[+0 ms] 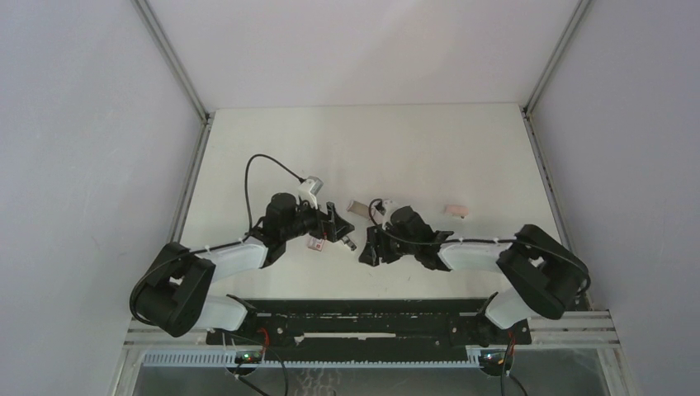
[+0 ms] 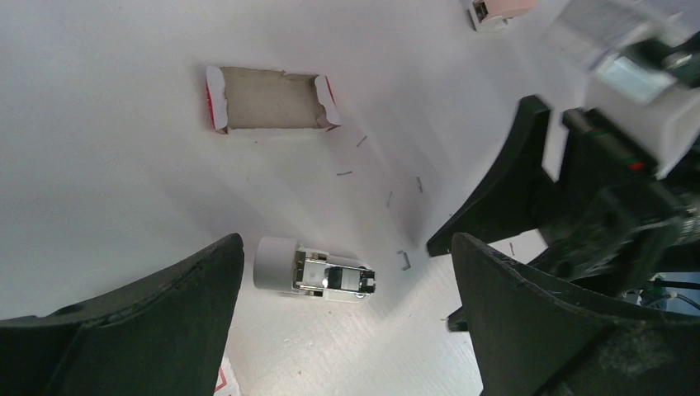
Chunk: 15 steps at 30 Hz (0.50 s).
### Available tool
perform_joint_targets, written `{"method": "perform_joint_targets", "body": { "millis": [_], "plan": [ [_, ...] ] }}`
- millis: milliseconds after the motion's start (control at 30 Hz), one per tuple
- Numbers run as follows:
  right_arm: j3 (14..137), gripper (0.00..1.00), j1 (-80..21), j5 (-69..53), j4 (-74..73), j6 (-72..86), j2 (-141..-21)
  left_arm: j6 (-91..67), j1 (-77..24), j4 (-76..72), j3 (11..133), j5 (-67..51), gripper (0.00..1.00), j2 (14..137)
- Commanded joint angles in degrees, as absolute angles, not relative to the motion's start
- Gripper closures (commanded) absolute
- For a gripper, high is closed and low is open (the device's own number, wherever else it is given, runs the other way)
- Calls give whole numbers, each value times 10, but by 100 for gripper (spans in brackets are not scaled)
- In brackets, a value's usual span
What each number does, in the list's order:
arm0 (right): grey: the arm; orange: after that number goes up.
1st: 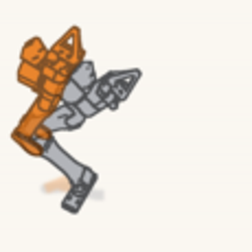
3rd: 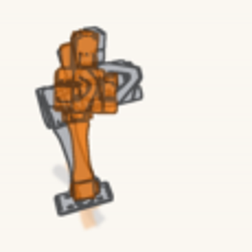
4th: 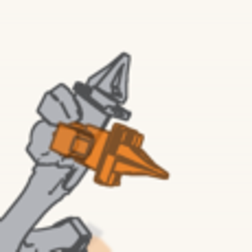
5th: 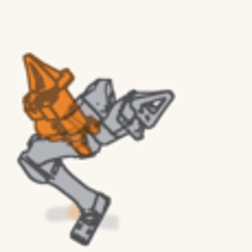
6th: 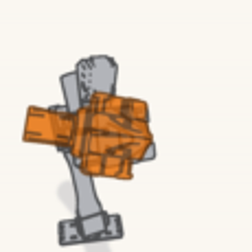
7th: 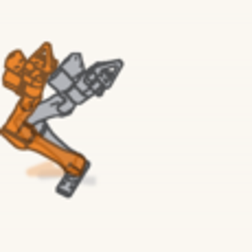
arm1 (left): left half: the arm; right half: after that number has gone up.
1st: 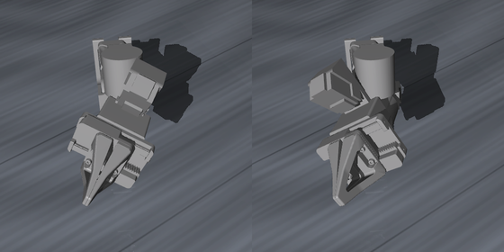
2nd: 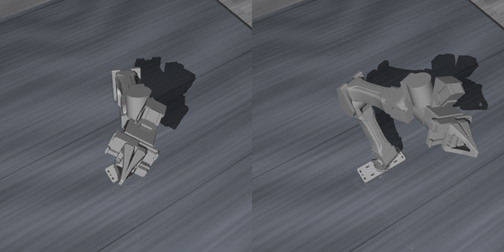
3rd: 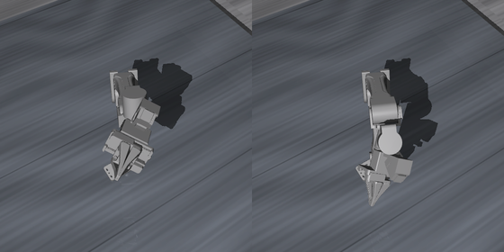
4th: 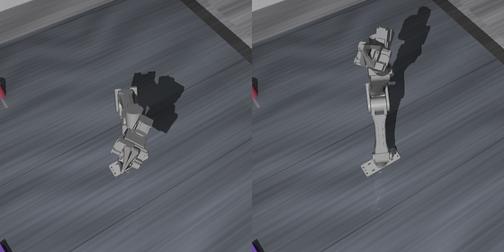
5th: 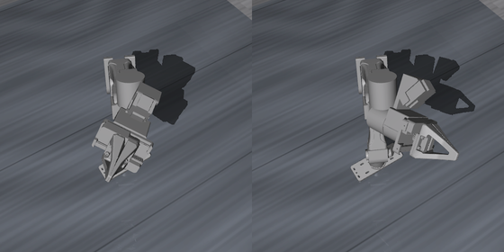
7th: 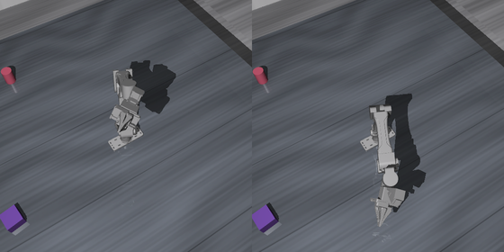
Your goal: Load the staples into the stapler
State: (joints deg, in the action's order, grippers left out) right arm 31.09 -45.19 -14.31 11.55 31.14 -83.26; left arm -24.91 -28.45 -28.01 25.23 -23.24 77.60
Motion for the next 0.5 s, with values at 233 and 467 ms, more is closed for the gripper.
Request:
{"method": "perform_joint_targets", "body": {
  "millis": [233,467],
  "plan": [
    [375,49,-481,-149,205,337,-921,-244,-281,-322,274,-265,2,775],
    [387,56,-481,-165,217,346,-943,-251,-288,-326,267,-267,3,773]
  ]
}}
